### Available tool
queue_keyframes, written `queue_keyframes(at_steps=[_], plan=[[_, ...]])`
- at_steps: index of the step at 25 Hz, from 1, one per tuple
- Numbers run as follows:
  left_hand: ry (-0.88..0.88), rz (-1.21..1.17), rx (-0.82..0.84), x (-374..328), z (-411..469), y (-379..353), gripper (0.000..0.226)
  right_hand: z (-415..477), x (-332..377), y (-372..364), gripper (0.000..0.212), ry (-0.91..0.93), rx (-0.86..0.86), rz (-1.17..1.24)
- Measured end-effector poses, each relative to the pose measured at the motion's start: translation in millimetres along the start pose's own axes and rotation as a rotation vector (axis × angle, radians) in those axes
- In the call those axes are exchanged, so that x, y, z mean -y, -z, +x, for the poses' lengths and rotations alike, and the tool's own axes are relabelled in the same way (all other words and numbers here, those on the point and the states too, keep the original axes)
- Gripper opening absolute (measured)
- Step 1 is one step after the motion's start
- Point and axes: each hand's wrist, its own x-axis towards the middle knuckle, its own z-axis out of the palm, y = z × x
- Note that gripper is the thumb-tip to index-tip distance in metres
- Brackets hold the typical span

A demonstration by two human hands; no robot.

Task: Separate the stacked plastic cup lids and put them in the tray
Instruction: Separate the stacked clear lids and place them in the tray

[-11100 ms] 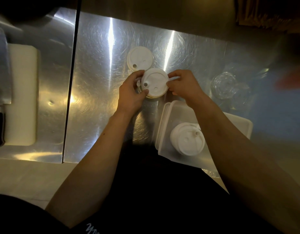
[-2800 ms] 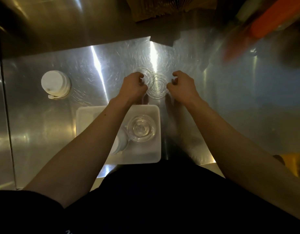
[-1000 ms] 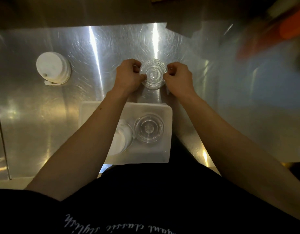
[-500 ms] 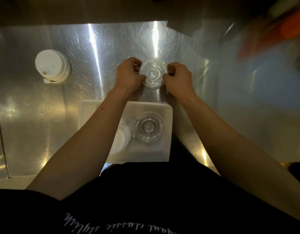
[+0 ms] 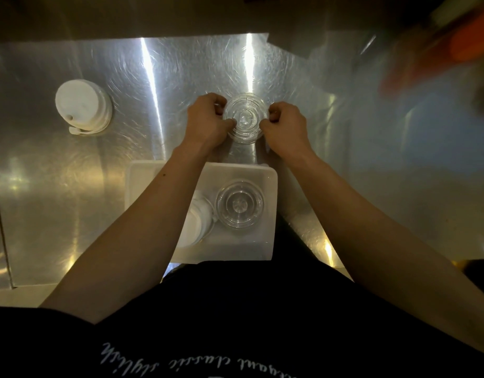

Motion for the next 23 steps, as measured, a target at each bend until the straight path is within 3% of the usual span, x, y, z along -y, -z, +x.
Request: queue_keyframes(at_steps=[6, 14, 18, 23], plan=[[0.109, -0.097, -0.002, 2, 4, 1, 0.038, 12, 1, -1, 0.020, -0.235, 0.019, 0.288], [0.092, -0.100, -0.067, -3, 0, 0, 0.025, 11, 4, -4, 0.012, -0.259, 0.024, 0.379], [0.138, -0.189, -0.062, -1, 1, 3, 0.029, 11, -2, -2, 0.035, -0.280, 0.009, 0.427], [0.124, -0.284, -0.099, -5, -6, 12, 0.030, 3, 3, 5, 0.032, -0.212, -0.015, 0.502]])
